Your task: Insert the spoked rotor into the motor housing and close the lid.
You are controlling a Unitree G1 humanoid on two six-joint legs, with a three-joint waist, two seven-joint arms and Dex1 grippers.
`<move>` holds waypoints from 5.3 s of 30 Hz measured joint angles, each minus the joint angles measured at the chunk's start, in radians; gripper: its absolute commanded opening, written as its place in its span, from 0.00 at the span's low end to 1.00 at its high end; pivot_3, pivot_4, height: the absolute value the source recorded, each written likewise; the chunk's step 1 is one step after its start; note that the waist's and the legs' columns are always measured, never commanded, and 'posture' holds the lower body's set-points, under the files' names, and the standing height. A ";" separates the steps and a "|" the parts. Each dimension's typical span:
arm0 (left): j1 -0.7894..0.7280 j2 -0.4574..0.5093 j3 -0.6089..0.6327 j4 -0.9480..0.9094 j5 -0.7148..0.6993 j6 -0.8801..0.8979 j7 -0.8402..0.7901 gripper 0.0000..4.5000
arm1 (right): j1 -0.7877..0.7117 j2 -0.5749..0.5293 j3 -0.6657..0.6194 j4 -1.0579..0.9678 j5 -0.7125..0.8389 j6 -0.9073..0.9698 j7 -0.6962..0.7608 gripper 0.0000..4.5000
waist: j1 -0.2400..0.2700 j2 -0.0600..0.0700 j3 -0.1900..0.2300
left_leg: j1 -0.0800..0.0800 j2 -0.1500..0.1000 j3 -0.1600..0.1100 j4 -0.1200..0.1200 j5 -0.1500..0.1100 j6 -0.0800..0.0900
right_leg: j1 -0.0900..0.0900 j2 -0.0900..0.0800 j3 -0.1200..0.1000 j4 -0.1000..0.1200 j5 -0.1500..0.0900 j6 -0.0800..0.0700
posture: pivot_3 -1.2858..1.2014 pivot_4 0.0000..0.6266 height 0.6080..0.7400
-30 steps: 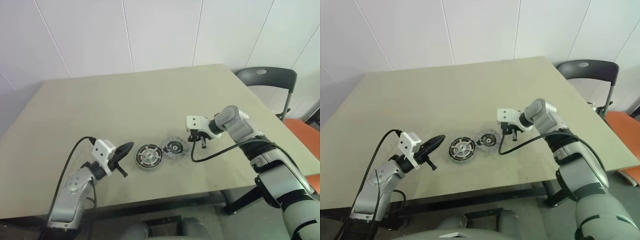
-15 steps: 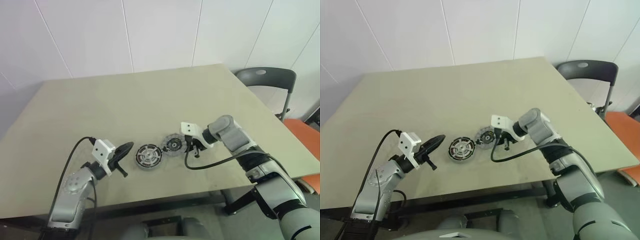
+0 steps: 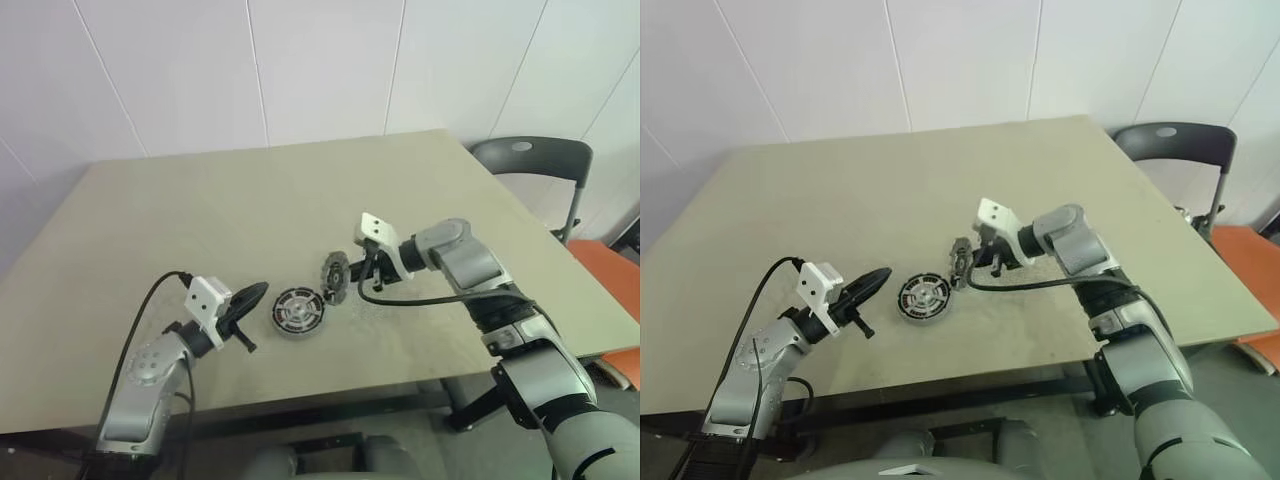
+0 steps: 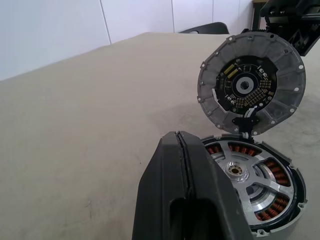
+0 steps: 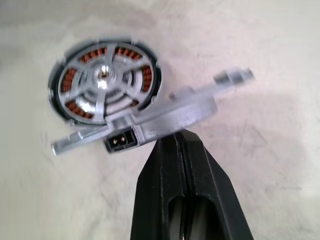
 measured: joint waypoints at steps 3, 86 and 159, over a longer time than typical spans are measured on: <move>0.000 0.000 0.000 0.004 0.000 0.000 0.000 0.00 | 0.024 0.040 -0.021 -0.045 0.044 0.075 -0.032 0.00 | -0.002 0.000 0.000 | 0.000 0.000 0.000 0.000 0.000 0.000 | 0.000 0.000 0.000 0.000 0.000 0.000 | 0.52 0.00 1.00; 0.173 0.138 0.130 -0.061 -0.104 0.018 -0.155 0.00 | 0.271 0.205 0.083 -0.273 0.117 0.094 -0.441 0.91 | -0.004 0.000 0.000 | 0.002 0.000 -0.005 0.004 -0.002 -0.002 | 0.007 0.000 -0.004 -0.002 -0.006 0.000 | 0.52 0.00 1.00; 0.120 0.120 0.075 -0.104 -0.104 0.102 -0.069 0.00 | 0.177 0.080 0.020 -0.213 0.195 0.054 -0.209 0.71 | 0.001 0.000 0.003 | 0.000 0.000 -0.006 -0.009 -0.001 0.001 | 0.004 -0.001 -0.005 -0.014 -0.001 0.001 | 0.52 0.00 1.00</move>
